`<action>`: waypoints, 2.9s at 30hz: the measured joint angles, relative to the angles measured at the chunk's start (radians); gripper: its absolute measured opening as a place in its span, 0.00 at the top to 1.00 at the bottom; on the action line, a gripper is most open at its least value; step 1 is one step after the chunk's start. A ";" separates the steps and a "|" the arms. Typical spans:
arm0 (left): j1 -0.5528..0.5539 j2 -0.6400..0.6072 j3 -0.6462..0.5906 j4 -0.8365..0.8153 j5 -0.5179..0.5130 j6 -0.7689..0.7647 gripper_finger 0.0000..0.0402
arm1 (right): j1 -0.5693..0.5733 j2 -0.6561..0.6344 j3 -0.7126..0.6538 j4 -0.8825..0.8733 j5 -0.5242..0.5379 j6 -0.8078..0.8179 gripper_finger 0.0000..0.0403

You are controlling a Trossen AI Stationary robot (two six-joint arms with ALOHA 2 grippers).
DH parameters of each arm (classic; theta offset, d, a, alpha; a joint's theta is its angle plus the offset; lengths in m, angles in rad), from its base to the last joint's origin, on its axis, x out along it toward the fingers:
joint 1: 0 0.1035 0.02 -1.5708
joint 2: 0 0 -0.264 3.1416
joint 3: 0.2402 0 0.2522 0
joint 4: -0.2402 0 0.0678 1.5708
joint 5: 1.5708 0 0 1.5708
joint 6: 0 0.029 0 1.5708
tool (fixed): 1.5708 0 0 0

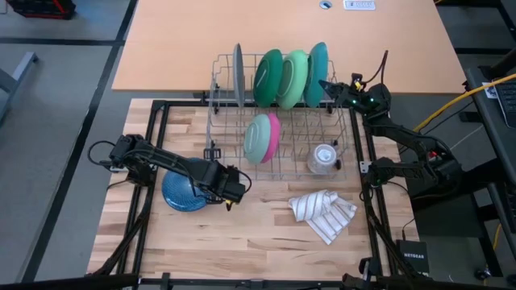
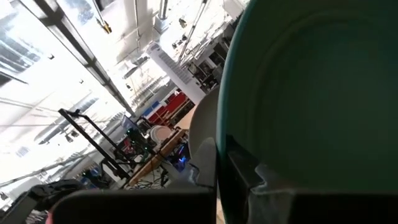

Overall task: Sort dishes
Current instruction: Put the blue plate in the dish rack

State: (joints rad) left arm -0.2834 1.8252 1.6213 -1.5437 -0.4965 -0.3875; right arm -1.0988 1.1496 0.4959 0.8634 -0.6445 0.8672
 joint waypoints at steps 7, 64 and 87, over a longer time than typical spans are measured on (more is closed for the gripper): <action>-0.001 0.000 0.000 -0.032 -0.026 -0.022 0.99 | 0.000 0.002 -0.003 -0.006 0.006 0.060 0.98; -0.026 0.000 0.000 -0.008 -0.024 -0.055 0.99 | -0.002 0.132 0.049 0.221 -0.119 0.011 0.99; -0.027 0.000 0.000 -0.008 -0.024 -0.062 0.97 | 0.037 0.132 0.049 0.217 0.020 0.016 0.99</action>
State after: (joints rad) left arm -0.3099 1.8252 1.6211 -1.5513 -0.5201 -0.4490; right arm -1.0620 1.2812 0.5449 1.0801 -0.6243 0.8837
